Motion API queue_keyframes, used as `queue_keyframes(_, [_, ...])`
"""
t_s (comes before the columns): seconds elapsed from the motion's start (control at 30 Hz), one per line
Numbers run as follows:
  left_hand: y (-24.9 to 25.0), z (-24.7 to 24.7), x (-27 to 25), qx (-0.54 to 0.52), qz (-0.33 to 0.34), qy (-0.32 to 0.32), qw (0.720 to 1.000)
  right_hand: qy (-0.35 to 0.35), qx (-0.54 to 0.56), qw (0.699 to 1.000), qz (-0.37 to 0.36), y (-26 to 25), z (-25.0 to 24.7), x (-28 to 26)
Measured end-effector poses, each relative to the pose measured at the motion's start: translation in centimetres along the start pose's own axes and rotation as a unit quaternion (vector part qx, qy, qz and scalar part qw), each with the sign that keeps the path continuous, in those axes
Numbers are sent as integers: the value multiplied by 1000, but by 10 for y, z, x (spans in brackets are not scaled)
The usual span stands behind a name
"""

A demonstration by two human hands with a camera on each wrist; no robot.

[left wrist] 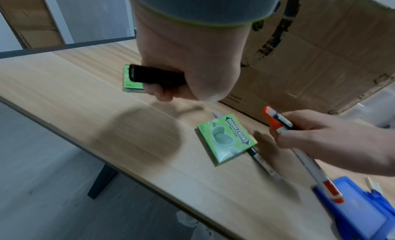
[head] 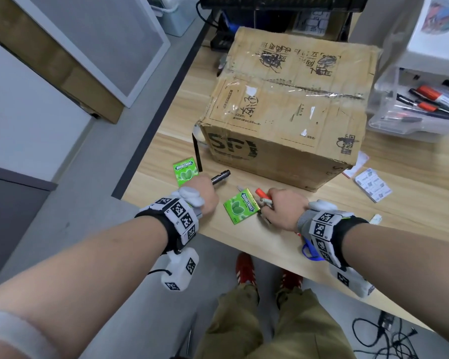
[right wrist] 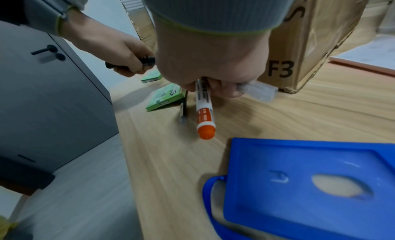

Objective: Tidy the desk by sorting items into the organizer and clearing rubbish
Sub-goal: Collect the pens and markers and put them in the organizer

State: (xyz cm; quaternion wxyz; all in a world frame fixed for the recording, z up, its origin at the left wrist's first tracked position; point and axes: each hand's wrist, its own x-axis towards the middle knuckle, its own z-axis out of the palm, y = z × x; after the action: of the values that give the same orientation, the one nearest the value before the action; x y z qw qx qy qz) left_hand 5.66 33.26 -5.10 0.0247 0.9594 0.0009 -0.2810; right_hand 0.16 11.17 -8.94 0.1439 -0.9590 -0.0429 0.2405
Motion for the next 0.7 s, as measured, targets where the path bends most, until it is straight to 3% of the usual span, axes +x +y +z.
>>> queue_keyframes(0.2, [-10, -5, 13, 15, -76, -3, 997, -40, 11, 999, 1, -9, 3, 10])
queue_keyframes(0.37, [-6, 5, 14, -2, -87, -32, 996, -88, -23, 996, 21, -12, -3, 11])
queue_keyframes(0.53, [1, -10, 10, -64, -3, -94, 994, -107, -17, 994, 24, -11, -20, 11])
queue_keyframes(0.7, [18, -20, -2, -62, 59, -156, 984, -113, 83, 990, -14, -14, -35, 8])
